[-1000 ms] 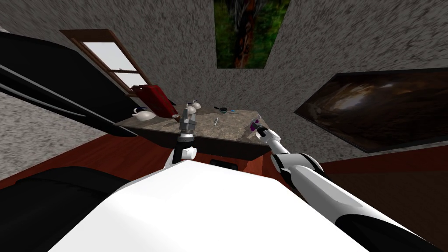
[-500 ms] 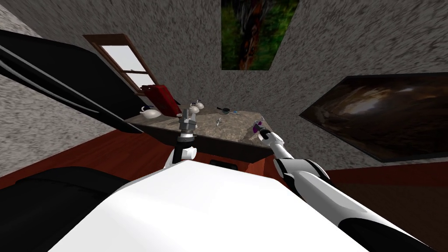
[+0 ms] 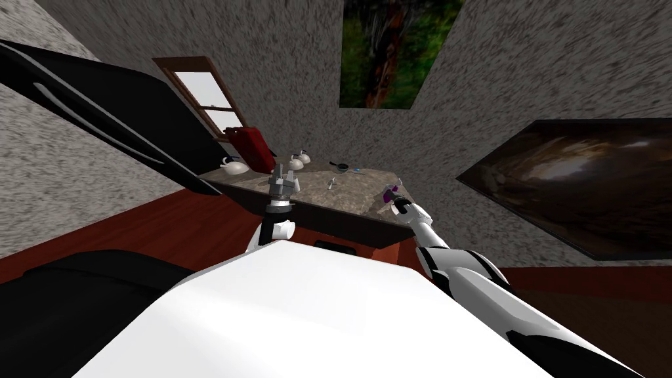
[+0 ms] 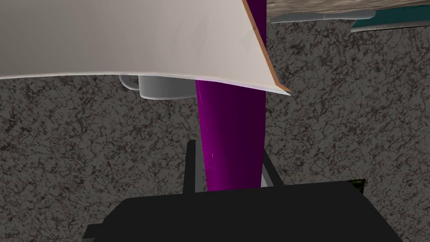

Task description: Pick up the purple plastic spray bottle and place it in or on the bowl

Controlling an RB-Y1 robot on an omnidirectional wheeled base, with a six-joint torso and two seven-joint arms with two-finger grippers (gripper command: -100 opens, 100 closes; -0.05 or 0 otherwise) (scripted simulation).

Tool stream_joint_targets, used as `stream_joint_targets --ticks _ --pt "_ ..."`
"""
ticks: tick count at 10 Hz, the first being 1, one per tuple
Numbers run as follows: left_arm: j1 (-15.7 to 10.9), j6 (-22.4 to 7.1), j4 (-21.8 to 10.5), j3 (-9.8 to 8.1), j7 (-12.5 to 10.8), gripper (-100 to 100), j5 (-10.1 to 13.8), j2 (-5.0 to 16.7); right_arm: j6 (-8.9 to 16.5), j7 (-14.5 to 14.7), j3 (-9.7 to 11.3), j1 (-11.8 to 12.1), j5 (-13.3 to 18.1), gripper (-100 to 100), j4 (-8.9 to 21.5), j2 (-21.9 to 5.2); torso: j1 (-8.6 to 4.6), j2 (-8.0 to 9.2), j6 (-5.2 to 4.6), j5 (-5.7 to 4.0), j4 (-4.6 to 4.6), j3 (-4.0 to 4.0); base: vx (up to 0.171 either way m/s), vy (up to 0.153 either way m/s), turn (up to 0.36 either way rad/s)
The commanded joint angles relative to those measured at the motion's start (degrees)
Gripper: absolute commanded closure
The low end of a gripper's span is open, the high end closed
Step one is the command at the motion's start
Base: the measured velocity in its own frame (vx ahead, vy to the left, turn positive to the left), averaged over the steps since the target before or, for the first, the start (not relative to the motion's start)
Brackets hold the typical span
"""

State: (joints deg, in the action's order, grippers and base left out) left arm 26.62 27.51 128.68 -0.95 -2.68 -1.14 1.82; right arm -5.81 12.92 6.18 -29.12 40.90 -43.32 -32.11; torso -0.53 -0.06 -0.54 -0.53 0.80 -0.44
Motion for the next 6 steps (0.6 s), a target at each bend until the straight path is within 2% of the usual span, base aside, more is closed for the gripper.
stream_joint_targets --ticks 1,2,3,4,5,6 --pt "0.0 0.0 0.0 0.0 0.0 0 0.0 0.0 1.95 -0.34 -1.98 2.86 -1.34 100 -2.86 -1.52 0.0 0.0 0.0 0.0 0.0 0.0 0.002 0.008 0.291" --pt "-0.01 0.0 0.0 0.01 0.0 0 0.0 0.0 1.95 -0.34 -0.47 6.47 -1.34 100 -7.09 -1.52 0.01 -0.02 0.15 0.0 -0.02 0.01 0.009 -0.006 0.174" --pt "0.0 0.0 0.0 0.0 0.0 0 0.0 0.0 1.95 -0.34 -1.93 6.99 -1.34 100 -7.09 -1.52 -0.02 -0.08 0.12 -0.05 0.05 -0.07 0.005 0.0 0.015" --pt "0.0 0.0 0.0 0.0 0.0 0 0.0 0.0 3.88 -0.81 -3.7 8.38 -2.73 100 -9.15 -3.23 -0.12 -0.11 0.0 -0.08 0.1 -0.11 0.009 0.012 0.318" --pt "-0.01 0.0 0.0 0.01 0.0 0 0.0 0.0 3.88 -0.81 -4.01 10.39 -2.73 100 -11.44 -3.23 -0.13 -0.15 0.15 -0.06 0.05 -0.1 0.016 -0.005 0.158" --pt "0.0 0.0 0.0 0.0 0.0 0 0.0 0.0 3.88 -0.81 -4.01 12.12 -2.73 100 -12.88 -3.23 -0.17 -0.15 0.03 -0.08 0.09 -0.12 0.012 -0.004 -0.037"
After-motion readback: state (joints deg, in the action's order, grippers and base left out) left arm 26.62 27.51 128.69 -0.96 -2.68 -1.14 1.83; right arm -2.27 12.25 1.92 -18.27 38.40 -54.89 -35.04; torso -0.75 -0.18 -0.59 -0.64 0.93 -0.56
